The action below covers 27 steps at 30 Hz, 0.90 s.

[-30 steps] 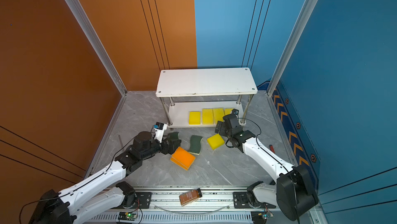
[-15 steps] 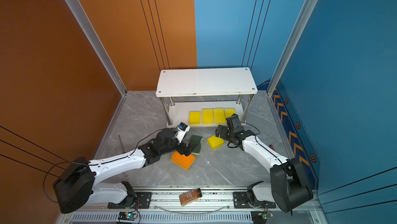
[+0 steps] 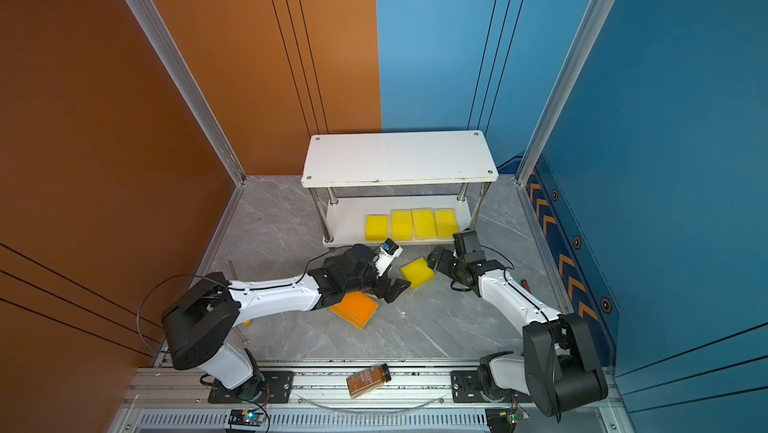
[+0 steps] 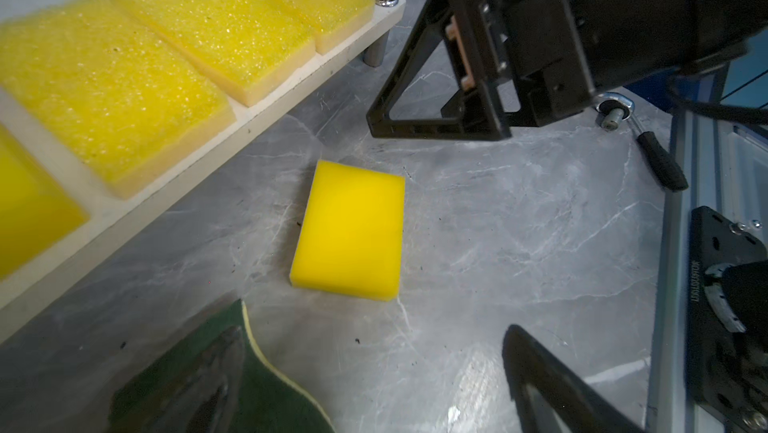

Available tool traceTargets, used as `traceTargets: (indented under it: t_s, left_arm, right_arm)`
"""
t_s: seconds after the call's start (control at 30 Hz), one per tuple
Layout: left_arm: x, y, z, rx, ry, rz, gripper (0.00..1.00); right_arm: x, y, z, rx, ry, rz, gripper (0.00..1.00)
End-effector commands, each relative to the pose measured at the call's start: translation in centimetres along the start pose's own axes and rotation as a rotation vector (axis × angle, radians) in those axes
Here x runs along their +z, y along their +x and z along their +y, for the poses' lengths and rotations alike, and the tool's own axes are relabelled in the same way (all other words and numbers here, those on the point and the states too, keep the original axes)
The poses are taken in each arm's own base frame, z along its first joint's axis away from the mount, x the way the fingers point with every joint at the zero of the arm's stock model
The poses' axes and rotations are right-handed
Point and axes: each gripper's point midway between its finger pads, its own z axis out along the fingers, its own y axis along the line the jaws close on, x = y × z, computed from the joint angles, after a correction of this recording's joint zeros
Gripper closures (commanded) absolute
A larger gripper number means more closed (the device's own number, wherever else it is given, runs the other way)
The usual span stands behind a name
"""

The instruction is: Place and organize the cleaning sponges onto the shelf

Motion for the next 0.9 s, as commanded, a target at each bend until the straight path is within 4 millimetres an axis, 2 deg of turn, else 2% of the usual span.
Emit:
traceTargets:
  t_s: [0.0, 0.13, 0.23, 0.3, 0.53, 0.87]
  left_arm:
    - [1.3, 0.0, -1.6, 0.046, 0.045, 0.040, 0.02]
    - [2.3, 0.4, -2.2, 0.060, 0.063, 0.056, 0.02]
    - [3.4, 1.5, -2.3, 0.049, 0.082, 0.091, 0.02]
    - [4.3, 1.0, -2.6, 0.047, 0.083, 0.086, 0.02]
    - [6.2, 1.7, -2.1, 0.033, 0.064, 0.123, 0.02]
    - [7.3, 2.6, -1.4, 0.041, 0.038, 0.182, 0.02]
  right_arm:
    - [-0.9, -0.7, -0.2, 0.047, -0.032, -0.029, 0.01]
    - [-1.4, -1.1, -0.7, 0.063, -0.037, -0.046, 0.01]
    - [-1.5, -1.2, -1.0, 0.075, -0.037, -0.057, 0.01]
    - [-1.4, -1.2, -1.2, 0.083, -0.044, -0.061, 0.01]
    - [-1.4, -1.2, -1.6, 0.098, -0.051, -0.061, 0.01]
    - [-1.4, -1.3, -2.1, 0.111, -0.055, -0.065, 0.01]
